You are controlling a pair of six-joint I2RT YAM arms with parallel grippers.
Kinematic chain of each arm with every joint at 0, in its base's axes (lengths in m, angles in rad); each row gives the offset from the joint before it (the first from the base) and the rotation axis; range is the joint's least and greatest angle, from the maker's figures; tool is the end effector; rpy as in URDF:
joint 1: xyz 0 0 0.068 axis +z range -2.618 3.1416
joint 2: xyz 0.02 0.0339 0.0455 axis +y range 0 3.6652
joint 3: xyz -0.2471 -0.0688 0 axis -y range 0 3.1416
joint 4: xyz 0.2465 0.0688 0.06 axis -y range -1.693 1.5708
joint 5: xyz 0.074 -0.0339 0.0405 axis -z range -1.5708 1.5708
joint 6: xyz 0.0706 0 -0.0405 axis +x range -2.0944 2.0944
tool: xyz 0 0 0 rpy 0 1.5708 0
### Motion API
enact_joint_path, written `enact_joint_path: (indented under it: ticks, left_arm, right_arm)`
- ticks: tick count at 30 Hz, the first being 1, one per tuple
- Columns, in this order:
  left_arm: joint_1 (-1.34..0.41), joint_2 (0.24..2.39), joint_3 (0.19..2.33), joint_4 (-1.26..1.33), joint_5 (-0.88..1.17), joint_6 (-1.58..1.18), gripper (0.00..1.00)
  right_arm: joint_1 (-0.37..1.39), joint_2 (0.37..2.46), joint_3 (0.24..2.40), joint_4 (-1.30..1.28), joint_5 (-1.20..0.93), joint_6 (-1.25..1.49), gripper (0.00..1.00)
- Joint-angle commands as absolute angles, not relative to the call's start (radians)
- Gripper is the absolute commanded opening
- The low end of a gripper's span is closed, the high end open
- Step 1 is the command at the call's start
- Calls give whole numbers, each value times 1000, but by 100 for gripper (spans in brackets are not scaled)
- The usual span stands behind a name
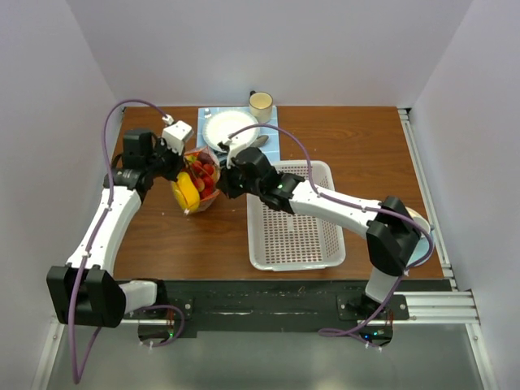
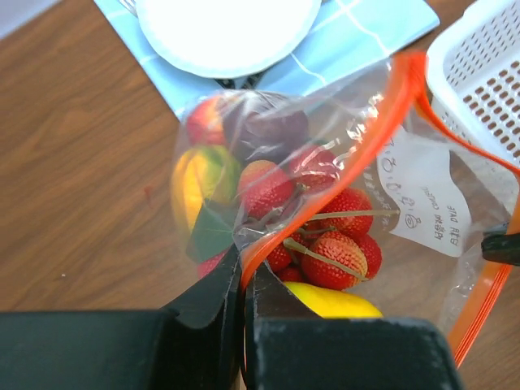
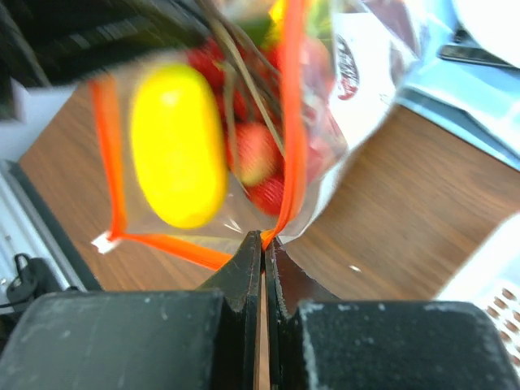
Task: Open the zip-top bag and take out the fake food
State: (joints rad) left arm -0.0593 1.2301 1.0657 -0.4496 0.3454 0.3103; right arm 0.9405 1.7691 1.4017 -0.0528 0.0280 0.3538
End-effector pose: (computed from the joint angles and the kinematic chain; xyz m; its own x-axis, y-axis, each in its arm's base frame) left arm 0.3033 -0.0419 0.2843 -0.4463 0.3143 -0.8379 0.4918 0.8684 0.0638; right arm 0.2682 0.3642 0.2642 -0.5001 -0.0979 -0.8604 -0.6601 0.6862 0.3056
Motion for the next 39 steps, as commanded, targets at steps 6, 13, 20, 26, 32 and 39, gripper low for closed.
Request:
enact_joint_path:
  ticks: [6, 13, 20, 26, 32, 39]
  left_arm:
    - [-57, 1198, 1216, -534, 461, 311, 6]
    - [-58, 1227, 1183, -561, 545, 334, 6]
    - [-58, 1244, 1180, -561, 557, 331, 6]
    - [-58, 1258, 1189, -566, 572, 322, 7]
    - [-60, 1261, 1189, -568, 581, 322, 7]
    - [-60, 1259, 1193, -586, 589, 342, 7]
  right_arm:
    - [925, 1764, 1436, -166, 152, 305, 19]
    - [930, 1599, 1364, -3, 68, 301, 94]
    - [963, 1581, 1419, 67, -75, 317, 63]
    - [1034, 1678, 1463, 109, -126, 336, 52]
    - [1034, 1776, 1477, 137, -124, 359, 67]
    - [1034, 1816, 1457, 69, 104, 285, 85]
